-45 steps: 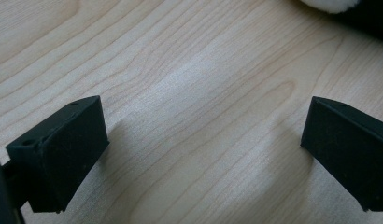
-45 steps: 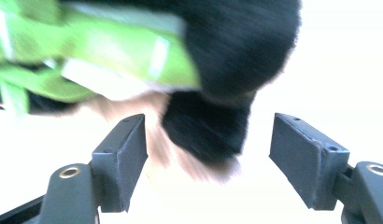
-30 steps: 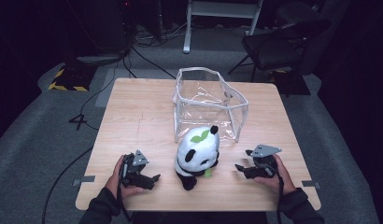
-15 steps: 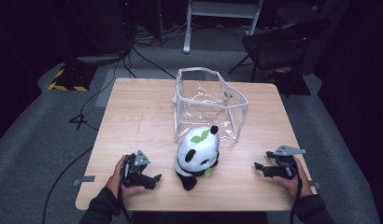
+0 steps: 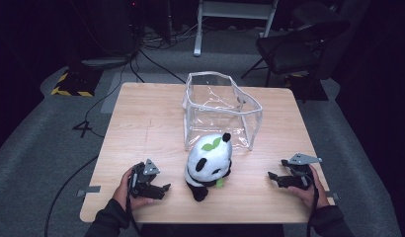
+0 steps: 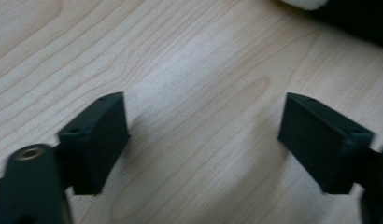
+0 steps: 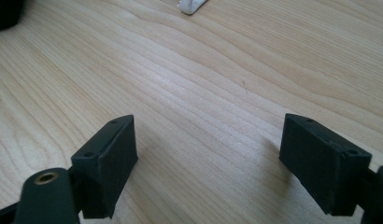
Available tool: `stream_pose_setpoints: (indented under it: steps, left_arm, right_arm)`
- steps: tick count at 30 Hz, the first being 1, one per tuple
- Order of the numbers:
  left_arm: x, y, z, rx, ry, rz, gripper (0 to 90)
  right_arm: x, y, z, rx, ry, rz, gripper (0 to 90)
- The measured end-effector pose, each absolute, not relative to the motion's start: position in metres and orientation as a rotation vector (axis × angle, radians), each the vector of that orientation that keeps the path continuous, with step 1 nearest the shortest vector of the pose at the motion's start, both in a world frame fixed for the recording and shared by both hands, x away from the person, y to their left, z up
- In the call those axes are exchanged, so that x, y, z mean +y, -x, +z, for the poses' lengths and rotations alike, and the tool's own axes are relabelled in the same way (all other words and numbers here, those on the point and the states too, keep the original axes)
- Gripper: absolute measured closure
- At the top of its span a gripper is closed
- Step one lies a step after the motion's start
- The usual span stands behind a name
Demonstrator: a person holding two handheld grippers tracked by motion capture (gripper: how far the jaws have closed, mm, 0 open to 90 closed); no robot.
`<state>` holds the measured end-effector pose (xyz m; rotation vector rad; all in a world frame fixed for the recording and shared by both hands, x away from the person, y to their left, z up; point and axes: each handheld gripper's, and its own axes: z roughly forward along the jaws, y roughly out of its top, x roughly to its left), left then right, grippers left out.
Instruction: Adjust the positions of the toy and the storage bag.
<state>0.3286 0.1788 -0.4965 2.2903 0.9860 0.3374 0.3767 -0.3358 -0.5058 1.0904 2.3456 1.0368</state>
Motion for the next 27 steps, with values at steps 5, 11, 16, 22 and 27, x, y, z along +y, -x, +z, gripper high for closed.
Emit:
stream_pose_setpoints:
  steps: [5,11,16,22,27]
  left_arm:
    - [0.173,-0.322,-0.486,0.931,-2.285,0.344,17.3]
    - [0.164,-0.313,-0.472,0.866,-2.257,0.381,19.1]
    - [0.160,-0.311,-0.466,0.855,-2.243,0.384,18.5]
    - [0.153,-0.308,-0.463,0.856,-2.234,0.396,18.8]
    - [0.138,-0.300,-0.456,0.791,-2.239,0.404,18.9]
  right_arm:
    - [-0.336,-0.377,-0.506,2.346,-1.090,1.037,18.9]
    - [-0.336,-0.377,-0.506,2.348,-1.089,1.038,18.8]
    - [-0.336,-0.377,-0.506,2.348,-1.089,1.038,18.8]
    - [-0.336,-0.377,-0.506,2.348,-1.089,1.038,18.8]
    - [-0.336,-0.377,-0.506,2.348,-1.089,1.038,18.8]
